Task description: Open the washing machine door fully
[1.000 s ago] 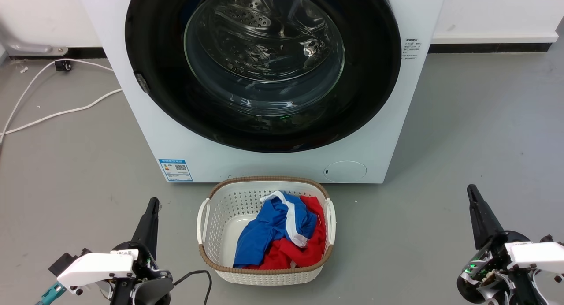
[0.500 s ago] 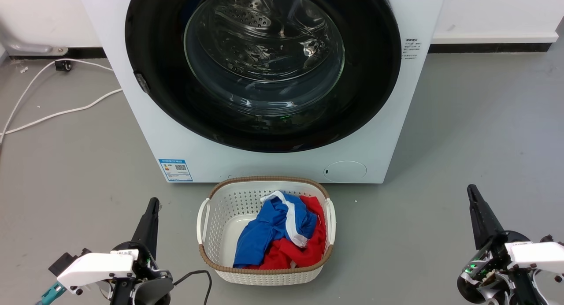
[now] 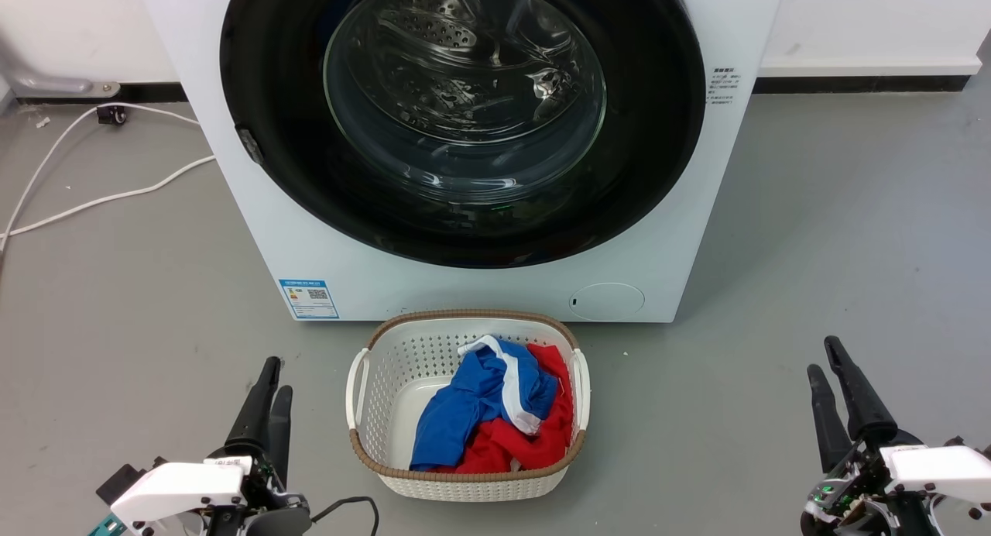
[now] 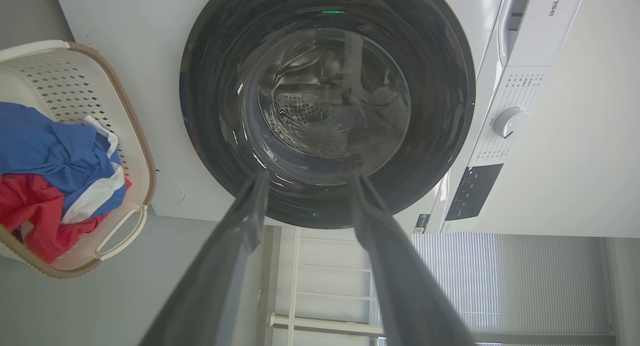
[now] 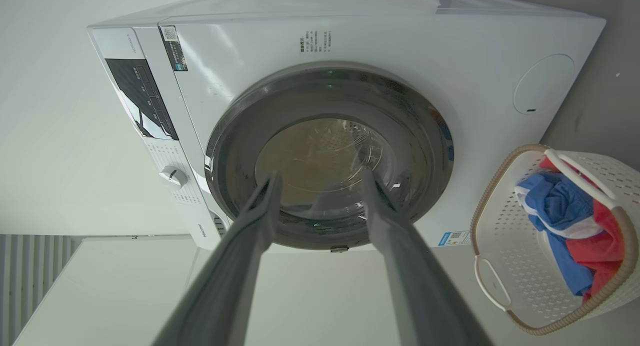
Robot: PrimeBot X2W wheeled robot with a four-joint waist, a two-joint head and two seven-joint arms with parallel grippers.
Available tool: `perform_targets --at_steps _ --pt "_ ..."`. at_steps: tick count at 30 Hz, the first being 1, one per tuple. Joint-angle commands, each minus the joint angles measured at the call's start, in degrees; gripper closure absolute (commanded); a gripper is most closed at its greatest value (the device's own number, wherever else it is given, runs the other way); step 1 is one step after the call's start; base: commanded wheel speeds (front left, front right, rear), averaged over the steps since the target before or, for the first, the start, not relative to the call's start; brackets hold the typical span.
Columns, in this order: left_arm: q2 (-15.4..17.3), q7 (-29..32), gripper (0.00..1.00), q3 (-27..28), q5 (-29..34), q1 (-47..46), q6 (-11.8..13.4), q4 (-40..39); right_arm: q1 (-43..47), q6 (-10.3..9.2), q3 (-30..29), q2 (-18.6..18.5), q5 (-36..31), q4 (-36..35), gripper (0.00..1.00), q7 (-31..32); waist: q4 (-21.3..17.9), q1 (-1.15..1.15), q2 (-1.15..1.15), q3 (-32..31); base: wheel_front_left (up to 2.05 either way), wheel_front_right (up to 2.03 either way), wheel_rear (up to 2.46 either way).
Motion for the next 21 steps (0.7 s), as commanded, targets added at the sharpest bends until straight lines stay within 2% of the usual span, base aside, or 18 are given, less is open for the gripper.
perform_targets --at_steps 1,12,21 --pt "0.14 -0.52 0.0 -0.61 0.21 -0.82 -0.05 -0.96 -0.6 0.0 0.29 -0.05 -0.24 -1.12 0.0 -0.48 -0.02 0.0 0.0 0.01 0.0 0.0 0.0" --pt "0.12 -3.78 0.0 -3.96 3.1 -1.2 -0.07 -2.18 0.66 0.0 2.56 -0.36 -3.46 -2.36 0.0 -3.7 0.03 0.0 0.0 0.05 0.0 0.0 0.0" --pt "0.11 -6.02 0.0 -3.78 15.01 -1.53 -0.04 -4.93 0.9 0.01 3.21 -1.1 -13.16 -3.79 0.0 -6.03 0.17 0.0 0.0 0.1 0.0 0.0 0.0"
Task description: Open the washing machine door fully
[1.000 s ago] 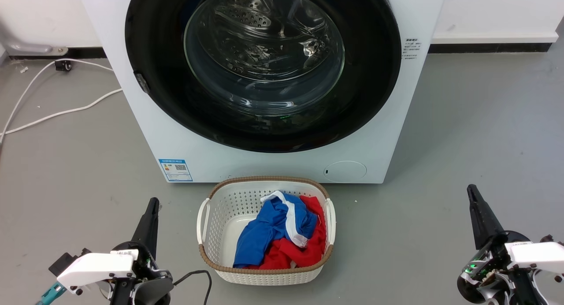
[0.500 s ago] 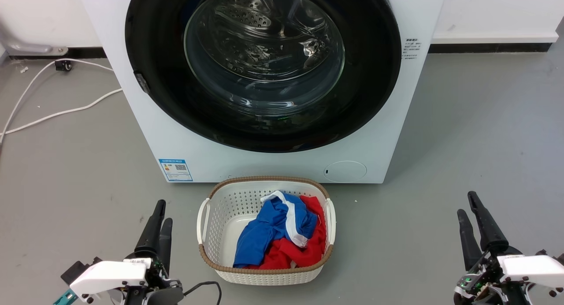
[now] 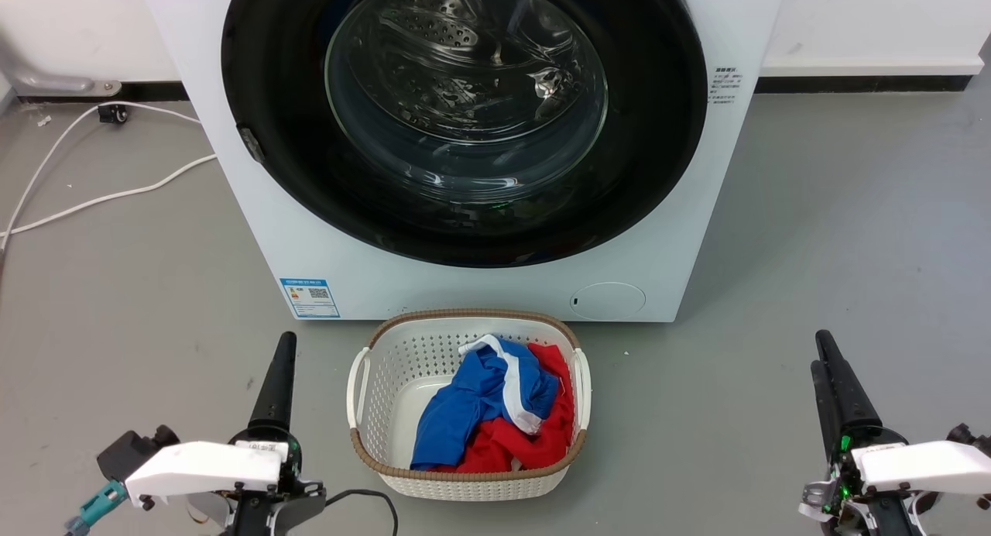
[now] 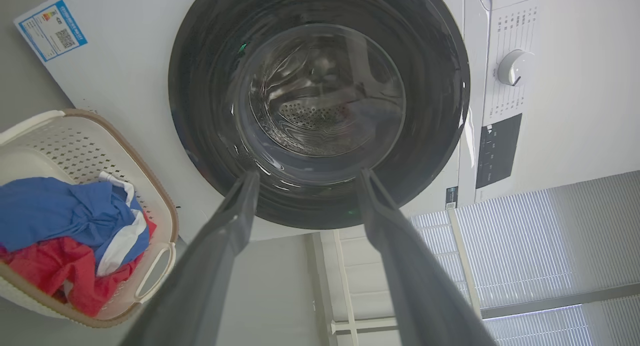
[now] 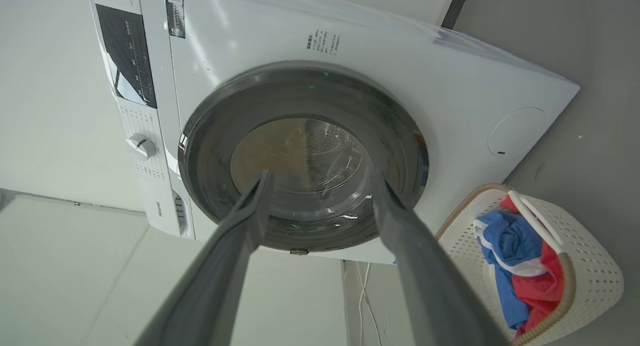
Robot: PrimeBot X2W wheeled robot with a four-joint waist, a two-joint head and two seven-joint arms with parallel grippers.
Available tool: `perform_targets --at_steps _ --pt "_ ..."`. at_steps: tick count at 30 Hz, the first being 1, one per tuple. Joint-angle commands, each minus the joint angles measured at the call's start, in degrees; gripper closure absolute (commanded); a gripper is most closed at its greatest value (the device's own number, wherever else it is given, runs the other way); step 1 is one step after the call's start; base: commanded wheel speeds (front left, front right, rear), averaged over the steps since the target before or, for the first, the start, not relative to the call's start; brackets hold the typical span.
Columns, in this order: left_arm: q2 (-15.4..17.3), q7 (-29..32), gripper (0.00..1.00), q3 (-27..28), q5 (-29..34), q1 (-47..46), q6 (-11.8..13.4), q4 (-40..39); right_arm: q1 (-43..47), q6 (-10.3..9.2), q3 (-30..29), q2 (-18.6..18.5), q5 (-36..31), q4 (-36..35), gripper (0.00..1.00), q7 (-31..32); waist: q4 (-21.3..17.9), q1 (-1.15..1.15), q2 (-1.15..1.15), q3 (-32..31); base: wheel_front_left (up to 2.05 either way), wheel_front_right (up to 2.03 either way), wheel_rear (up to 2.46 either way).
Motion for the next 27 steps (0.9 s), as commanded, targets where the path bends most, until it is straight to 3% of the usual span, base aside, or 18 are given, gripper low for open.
perform_targets --at_steps 1,18,27 --pt "0.12 -0.71 0.0 -0.23 3.38 -1.58 -0.06 -2.11 -0.39 0.02 0.23 -0.57 -3.27 -1.63 0.0 -0.66 0.0 0.0 0.0 0.03 0.0 0.0 0.0" --pt "1.29 -4.34 0.0 -3.81 27.84 -1.9 0.48 -4.2 0.19 0.02 0.56 -0.62 -27.55 -5.52 0.0 -3.54 0.04 0.0 0.0 -0.07 0.0 0.0 0.0" --pt "2.67 -6.04 0.0 -6.34 37.9 -2.08 1.12 -4.64 1.18 0.02 1.26 -0.27 -38.81 -7.38 0.0 -4.0 0.08 0.0 0.0 -0.26 0.0 0.0 0.0"
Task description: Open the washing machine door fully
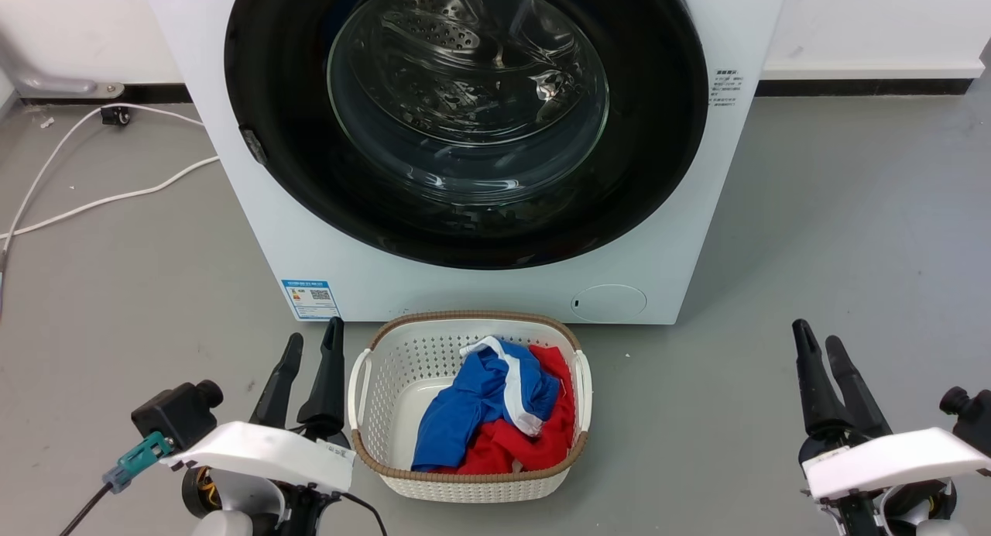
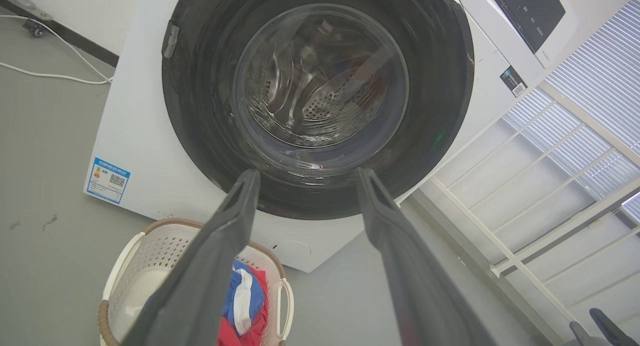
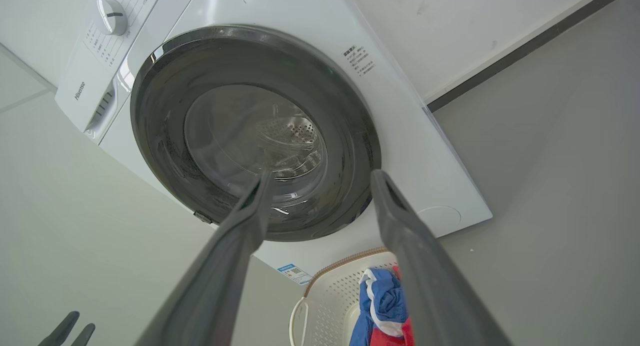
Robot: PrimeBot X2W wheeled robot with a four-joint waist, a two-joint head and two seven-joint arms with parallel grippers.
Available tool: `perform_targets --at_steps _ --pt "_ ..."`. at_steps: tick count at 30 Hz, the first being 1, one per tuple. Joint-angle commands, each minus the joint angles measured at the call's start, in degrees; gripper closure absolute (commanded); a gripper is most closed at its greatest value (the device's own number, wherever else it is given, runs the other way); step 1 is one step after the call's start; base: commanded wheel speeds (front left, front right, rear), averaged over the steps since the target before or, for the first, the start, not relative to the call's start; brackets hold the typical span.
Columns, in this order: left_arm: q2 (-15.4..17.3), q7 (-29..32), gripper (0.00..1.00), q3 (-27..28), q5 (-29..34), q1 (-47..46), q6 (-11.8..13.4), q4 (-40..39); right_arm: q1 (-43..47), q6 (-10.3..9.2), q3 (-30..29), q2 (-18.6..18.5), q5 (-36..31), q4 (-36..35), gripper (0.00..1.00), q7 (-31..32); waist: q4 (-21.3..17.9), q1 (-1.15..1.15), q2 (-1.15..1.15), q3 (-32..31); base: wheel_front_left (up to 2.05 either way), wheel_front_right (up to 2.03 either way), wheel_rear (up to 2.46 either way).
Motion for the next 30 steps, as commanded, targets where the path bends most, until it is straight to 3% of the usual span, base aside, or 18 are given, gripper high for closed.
perform_targets --at_steps 1,30 --pt "0.69 -0.8 0.0 -0.66 2.76 -1.54 0.35 -0.95 0.04 0.02 0.52 -0.15 -3.1 -1.38 0.0 -0.26 -0.05 0.0 0.0 -0.02 0.0 0.0 0.0" --pt "3.92 -5.17 0.0 -6.41 21.59 -3.52 1.69 1.42 2.57 0.02 0.69 0.24 -24.87 -5.5 0.0 0.64 0.32 0.0 0.0 -0.25 0.0 0.0 0.0"
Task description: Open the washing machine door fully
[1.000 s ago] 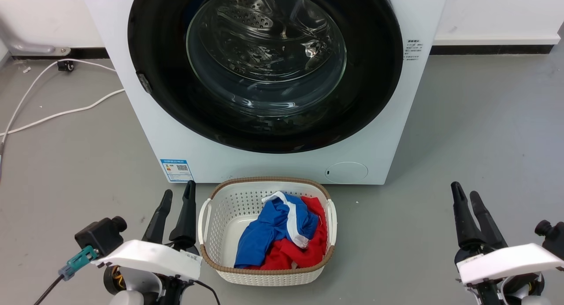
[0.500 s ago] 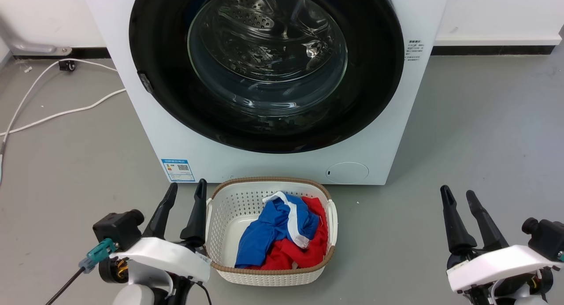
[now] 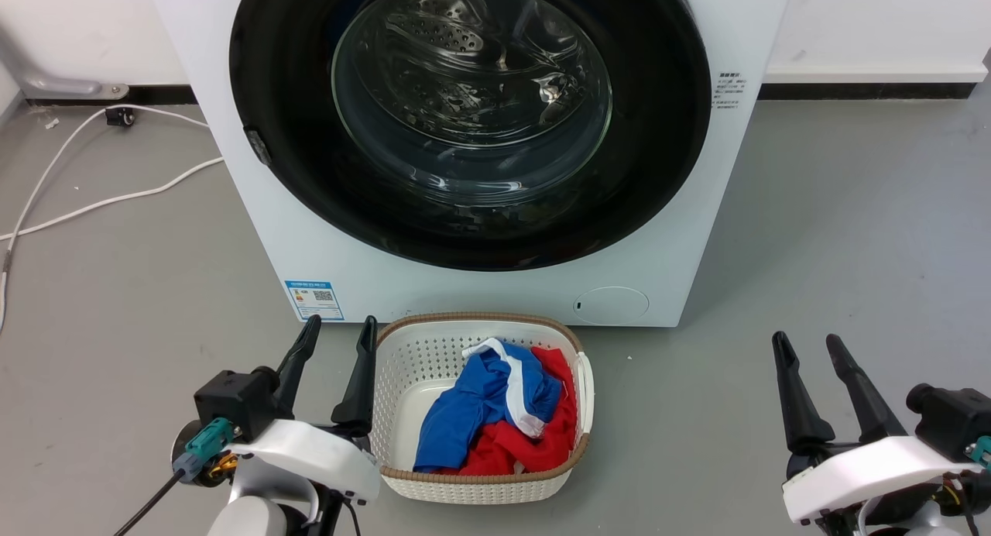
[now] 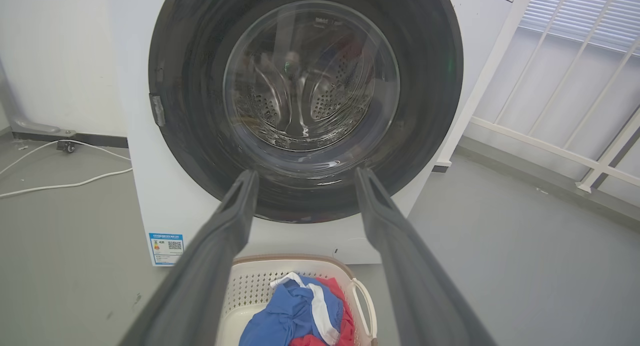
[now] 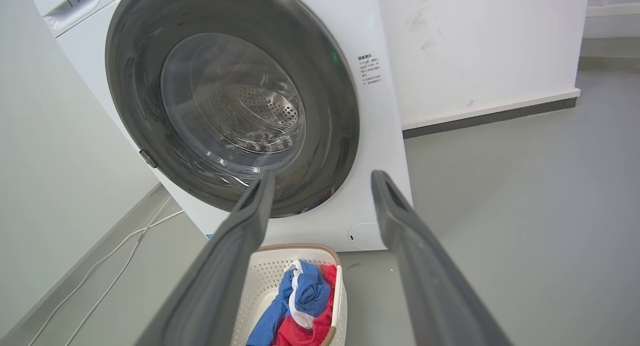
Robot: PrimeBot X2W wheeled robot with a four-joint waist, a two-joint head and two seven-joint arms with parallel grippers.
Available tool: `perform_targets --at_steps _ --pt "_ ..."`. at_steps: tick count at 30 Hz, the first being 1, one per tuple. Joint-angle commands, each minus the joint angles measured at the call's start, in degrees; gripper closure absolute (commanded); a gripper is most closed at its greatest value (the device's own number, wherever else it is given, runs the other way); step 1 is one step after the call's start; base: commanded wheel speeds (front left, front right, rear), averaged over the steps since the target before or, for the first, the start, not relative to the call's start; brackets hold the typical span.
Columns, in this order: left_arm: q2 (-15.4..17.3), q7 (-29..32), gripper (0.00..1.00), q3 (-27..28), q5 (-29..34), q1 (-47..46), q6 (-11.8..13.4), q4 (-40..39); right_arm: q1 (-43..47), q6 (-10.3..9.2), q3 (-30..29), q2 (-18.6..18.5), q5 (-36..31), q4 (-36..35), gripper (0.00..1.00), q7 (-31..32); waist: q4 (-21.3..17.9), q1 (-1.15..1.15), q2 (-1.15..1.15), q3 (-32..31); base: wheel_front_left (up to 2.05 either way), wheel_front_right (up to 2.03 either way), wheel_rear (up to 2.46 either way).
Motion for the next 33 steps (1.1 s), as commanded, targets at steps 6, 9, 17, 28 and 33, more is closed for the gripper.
perform_targets --at_steps 6,9,17,28,33 --pt "0.72 -1.21 0.0 -0.7 3.89 -1.25 0.94 0.19 0.87 0.0 -0.74 0.26 -5.09 -1.68 0.0 0.02 0.02 0.0 0.0 -0.18 0.0 0.0 0.0" --pt "0.8 -1.57 0.0 -0.85 5.22 -1.18 1.26 0.49 1.21 0.0 -0.84 0.41 -6.85 -2.09 0.0 0.06 0.04 0.0 0.0 -0.27 0.0 0.0 0.0" --pt "0.94 -2.55 0.0 -1.03 8.3 -1.28 1.94 1.12 1.89 0.0 -1.41 0.63 -11.89 -2.77 0.0 -0.02 0.17 0.0 0.0 -0.51 0.0 0.0 0.0" --pt "0.75 -3.83 0.0 -1.18 11.98 -0.79 2.12 2.04 2.42 0.0 -1.5 0.79 -16.55 -3.06 0.0 -0.92 0.4 0.0 0.0 -0.86 0.0 0.0 0.0" --pt "0.73 -4.35 0.0 -1.41 13.72 -0.8 1.95 2.41 2.52 0.0 -1.7 0.82 -16.73 -3.07 0.0 -1.26 0.47 0.0 0.0 -0.89 0.0 0.0 0.0"
